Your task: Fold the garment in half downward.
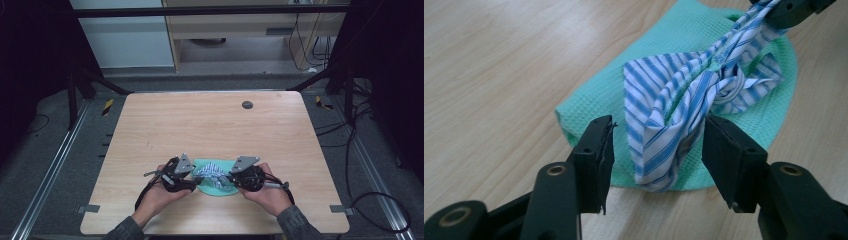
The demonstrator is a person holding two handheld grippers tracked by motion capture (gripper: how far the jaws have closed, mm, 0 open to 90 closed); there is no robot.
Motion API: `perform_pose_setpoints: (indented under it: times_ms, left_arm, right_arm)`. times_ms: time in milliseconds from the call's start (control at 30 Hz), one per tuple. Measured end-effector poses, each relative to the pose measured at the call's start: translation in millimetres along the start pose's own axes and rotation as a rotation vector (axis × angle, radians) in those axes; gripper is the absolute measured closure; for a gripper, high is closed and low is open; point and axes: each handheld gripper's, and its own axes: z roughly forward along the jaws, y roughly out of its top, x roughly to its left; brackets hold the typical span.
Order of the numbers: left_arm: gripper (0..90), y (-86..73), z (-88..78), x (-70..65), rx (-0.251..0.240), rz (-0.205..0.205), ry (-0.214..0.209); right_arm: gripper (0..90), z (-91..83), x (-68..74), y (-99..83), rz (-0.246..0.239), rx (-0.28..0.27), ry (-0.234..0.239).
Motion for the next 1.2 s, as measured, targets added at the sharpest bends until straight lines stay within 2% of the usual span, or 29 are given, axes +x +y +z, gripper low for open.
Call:
perform_pose_setpoints:
  times_ms: [267,400,633,867,1033,1200]
  left_arm:
    - [48.6,-1.7,-0.2,-5.4,0.006,0.022,-0.016]
    - [48.8,-4.6,-3.3,-6.4,-0.002,0.014,-0.022]
    - [54.0,-9.9,-5.9,-7.0,-0.011,0.002,-0.033]
    - [59.4,-13.7,-7.0,-8.2,-0.016,-0.001,-0.037]
    - [59.9,-16.4,-9.1,-10.3,-0.020,0.003,-0.041]
    - [64.8,-20.4,-8.3,-12.0,-0.007,0.019,-0.040]
  right_arm:
    - [73.5,-1.3,7.5,-4.8,0.000,0.003,0.010]
    - [71.0,-1.4,11.4,-6.5,0.001,0.003,0.017]
    - [64.3,0.2,15.0,-8.7,0.005,0.020,0.014]
    - [59.5,-3.2,18.8,-9.0,0.010,0.012,0.018]
    - [59.3,-4.5,21.4,-10.8,0.008,0.011,0.019]
    - [62.4,-5.3,25.0,-11.5,-0.003,0.010,0.024]
